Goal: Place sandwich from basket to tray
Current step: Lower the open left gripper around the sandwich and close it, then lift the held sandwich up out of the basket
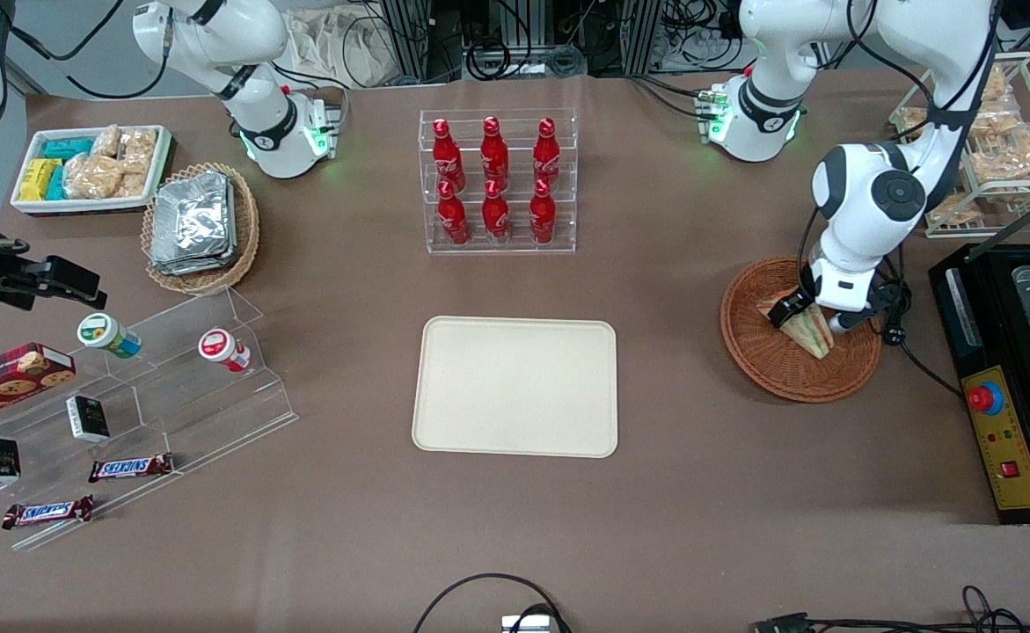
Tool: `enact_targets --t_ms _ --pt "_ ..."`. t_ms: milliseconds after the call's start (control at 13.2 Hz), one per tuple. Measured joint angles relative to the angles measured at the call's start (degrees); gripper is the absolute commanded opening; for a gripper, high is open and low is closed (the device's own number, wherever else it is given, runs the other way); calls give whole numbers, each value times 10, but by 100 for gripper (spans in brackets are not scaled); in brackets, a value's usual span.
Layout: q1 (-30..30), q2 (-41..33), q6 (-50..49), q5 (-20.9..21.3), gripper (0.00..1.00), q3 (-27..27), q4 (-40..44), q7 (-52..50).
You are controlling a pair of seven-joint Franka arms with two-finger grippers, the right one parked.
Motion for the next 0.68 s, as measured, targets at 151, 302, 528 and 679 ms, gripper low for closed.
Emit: enact_targets --t_ms 151,302,528,679 --pt "0 0 0 2 41 0 0 0" --pt "0 0 0 4 41 0 0 0" --pt "0 -7 -1 5 38 0 2 1" --pt "0 -25 -15 19 37 0 8 1"
